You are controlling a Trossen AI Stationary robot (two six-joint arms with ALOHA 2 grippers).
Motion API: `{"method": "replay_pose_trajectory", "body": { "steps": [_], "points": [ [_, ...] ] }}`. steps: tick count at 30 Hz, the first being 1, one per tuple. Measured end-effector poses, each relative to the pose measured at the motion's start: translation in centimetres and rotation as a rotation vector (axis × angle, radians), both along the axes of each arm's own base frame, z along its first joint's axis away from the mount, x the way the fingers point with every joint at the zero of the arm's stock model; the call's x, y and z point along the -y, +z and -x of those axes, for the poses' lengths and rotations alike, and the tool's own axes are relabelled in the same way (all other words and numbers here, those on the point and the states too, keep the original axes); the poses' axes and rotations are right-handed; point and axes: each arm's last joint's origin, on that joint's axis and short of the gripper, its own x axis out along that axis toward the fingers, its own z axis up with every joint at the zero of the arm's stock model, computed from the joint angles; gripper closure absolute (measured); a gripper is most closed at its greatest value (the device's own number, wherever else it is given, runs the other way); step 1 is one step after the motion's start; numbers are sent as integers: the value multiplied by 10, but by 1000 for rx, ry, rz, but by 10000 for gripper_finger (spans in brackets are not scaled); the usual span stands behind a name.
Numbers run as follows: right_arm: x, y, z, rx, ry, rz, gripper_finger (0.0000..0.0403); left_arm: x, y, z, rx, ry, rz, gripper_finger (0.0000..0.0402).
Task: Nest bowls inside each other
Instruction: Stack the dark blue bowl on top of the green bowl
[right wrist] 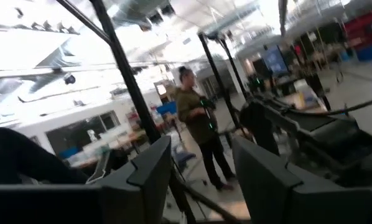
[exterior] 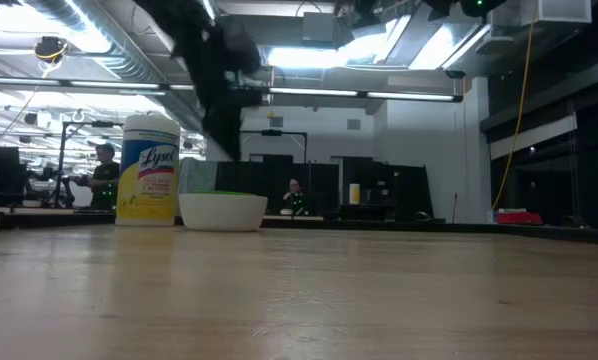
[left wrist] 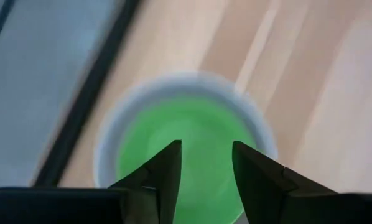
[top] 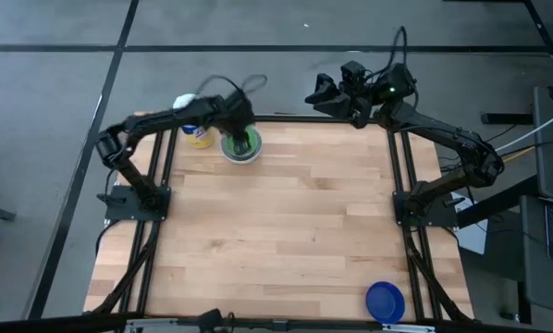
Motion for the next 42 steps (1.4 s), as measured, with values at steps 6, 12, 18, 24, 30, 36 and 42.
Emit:
{"method": "replay_pose_trajectory", "body": {
  "steps": [6,12,18,24,30,36,42],
  "points": [
    [-11,21,5,-40,160,-33,241,18,117,6,438,-30,-59,267],
    [-56,21,10,-275,353,-111,272,64,244,54,921,-58,-230,265],
    [-113,-15,26,-682,366,-160,283,109,307,117,1190,-78,-278,265],
    [-170,-62,54,-1247,223,-22,260,133,309,130,1199,-102,-235,265],
    [-237,-104,80,-1603,276,19,236,147,302,112,1154,-172,-189,265],
    [-299,-133,111,-1746,266,-47,229,158,299,98,1124,-231,-211,265],
    [-334,-160,123,-1781,157,-174,241,161,297,86,1117,-262,-219,265]
  ]
}}
